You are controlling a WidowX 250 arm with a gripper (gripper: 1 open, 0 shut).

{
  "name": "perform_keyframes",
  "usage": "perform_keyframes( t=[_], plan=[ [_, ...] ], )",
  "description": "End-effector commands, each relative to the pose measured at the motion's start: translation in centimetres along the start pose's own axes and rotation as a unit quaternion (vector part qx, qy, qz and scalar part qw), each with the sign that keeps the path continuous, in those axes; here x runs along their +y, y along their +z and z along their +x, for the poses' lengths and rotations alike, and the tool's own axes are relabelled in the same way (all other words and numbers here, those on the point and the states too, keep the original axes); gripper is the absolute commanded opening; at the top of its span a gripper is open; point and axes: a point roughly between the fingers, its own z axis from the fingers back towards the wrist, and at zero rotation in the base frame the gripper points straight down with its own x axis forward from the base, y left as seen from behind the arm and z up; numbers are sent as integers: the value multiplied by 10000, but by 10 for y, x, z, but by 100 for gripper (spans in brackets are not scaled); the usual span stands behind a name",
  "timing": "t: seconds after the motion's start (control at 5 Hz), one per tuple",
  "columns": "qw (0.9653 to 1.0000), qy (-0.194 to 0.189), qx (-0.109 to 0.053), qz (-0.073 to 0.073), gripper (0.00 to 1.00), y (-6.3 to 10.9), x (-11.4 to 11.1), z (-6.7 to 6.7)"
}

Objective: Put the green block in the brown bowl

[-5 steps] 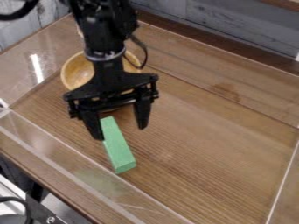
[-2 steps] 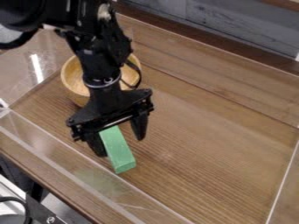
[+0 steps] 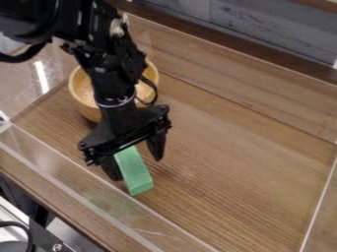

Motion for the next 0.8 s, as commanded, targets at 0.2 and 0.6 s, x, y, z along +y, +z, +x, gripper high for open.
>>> perform_keyframes(
  t=[0.2,0.6],
  plan=[
    [9997,146,-67,-157,100,-5,-3,7],
    [9996,186,-47,-183,100,-12,-4,10]
  ],
)
